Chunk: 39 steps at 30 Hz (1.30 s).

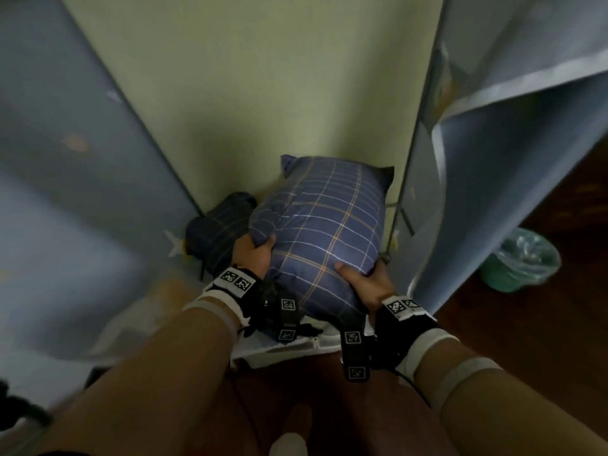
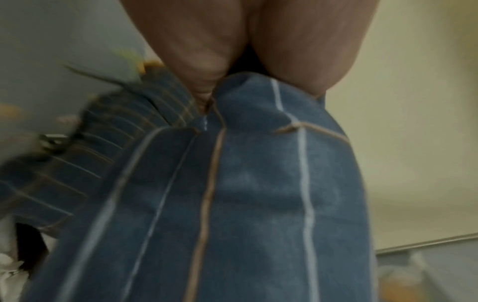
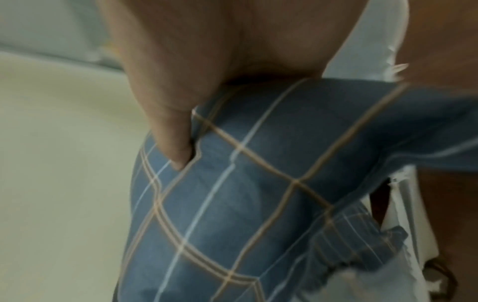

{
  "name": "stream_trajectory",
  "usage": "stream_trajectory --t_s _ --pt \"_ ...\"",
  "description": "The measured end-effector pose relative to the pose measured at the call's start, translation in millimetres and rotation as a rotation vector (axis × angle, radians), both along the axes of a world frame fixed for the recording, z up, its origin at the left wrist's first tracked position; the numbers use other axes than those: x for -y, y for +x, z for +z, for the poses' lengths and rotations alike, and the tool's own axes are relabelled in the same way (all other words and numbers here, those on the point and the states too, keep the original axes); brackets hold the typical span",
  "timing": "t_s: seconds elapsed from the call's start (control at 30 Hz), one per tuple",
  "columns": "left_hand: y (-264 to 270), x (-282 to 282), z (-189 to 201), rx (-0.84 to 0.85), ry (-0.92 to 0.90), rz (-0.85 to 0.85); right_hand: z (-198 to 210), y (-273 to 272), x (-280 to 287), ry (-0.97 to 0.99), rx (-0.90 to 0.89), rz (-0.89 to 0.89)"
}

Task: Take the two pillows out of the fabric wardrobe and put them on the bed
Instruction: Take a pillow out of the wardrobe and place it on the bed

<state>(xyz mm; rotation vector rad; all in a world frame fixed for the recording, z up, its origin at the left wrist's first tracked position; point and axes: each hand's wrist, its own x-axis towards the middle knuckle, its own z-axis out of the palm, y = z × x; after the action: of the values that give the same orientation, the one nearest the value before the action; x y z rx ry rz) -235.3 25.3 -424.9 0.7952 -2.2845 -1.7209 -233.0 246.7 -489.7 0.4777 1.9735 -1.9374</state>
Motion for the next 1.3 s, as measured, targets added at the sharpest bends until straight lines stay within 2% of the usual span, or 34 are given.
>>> stream_trajectory --t_s 0.23,0.47,0.63,0.73,0.83,1.07,1.23,1.3 --pt "117 -16 106 -0.287 -0.14 0.165 107 53 -1 -0.23 -0.211 0.154" --pt "218 -2 211 -0.54 -0.277 0.294 209 112 40 -0.439 -0.478 0.257" --pt "298 39 264 -0.653 -0.346 0.434 261 147 89 -0.518 -0.569 0.411" --pt "360 82 269 -0.659 -0.364 0.558 281 174 138 -0.523 -0.693 0.566" --pt "428 117 262 -0.625 -0.416 0.684 293 239 183 -0.556 -0.703 0.767" --pt "587 162 223 -0.382 -0.434 0.846 254 360 287 -0.417 -0.701 0.991" --pt "681 165 188 -0.234 -0.29 1.052 250 441 340 -0.466 -0.591 1.181" --pt "713 165 174 -0.195 -0.268 1.068 242 466 363 -0.445 -0.586 1.279"
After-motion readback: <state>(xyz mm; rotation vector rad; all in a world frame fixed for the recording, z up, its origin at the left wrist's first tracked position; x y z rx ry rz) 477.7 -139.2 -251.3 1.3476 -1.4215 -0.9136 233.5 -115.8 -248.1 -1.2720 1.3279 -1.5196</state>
